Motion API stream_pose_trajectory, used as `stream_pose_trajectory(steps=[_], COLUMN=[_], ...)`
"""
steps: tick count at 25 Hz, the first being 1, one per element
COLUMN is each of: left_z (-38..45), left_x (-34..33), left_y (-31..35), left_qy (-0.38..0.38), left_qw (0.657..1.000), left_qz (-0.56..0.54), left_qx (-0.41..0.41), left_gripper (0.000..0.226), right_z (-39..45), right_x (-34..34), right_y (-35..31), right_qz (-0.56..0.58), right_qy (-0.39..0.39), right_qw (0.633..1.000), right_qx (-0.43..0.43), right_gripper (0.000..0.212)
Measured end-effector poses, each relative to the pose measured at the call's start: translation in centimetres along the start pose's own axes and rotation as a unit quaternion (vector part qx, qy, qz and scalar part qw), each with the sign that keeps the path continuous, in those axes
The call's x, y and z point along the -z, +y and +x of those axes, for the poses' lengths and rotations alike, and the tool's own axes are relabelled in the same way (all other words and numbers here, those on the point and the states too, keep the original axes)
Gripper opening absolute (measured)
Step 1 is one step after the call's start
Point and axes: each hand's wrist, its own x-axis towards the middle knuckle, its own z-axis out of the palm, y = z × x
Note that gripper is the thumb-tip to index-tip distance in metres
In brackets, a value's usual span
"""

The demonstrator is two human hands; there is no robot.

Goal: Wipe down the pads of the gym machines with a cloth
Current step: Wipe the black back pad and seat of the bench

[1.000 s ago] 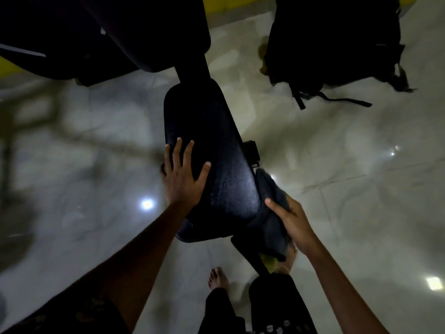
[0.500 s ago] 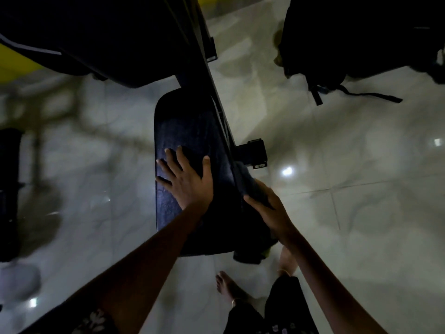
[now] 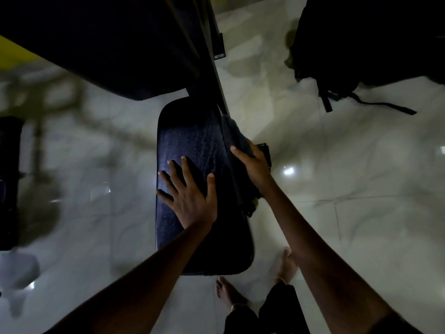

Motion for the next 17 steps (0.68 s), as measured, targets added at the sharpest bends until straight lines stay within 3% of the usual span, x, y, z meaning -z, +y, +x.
stream_pose_trajectory(steps=[5,9,12,17], left_z=[-0.3,-0.1,0.0,0.0], left_x=[0.0,-0.1,-0.2,-0.3], left_y=[0.1,0.1,0.1,0.1], left_qy=[0.007,0.006,0.006,0.000], left_qw=[1.000,1.000,1.000,1.000], left_qz=[-0.019,-0.018,-0.011,-0.013], left_qx=[0.003,0.007,0.006,0.003], left_gripper=[0.081,0.080,0.081,0.082], right_z=[-4.4,1.7,7.1,3.3], right_x=[1.6,-0.6,-1.9,-1.0], right_y=[2.8,-0.4,-2.9,-1.5], right_qz=[0.029,-0.013,-0.059,-0.031], right_qy=[0.005,0.025,0.033,0.023], right_qw=[0.997,1.000,0.997,0.999], right_qx=[-0.073,0.008,0.031,0.015], right_gripper=[0.035,0.025,0.037,0.034])
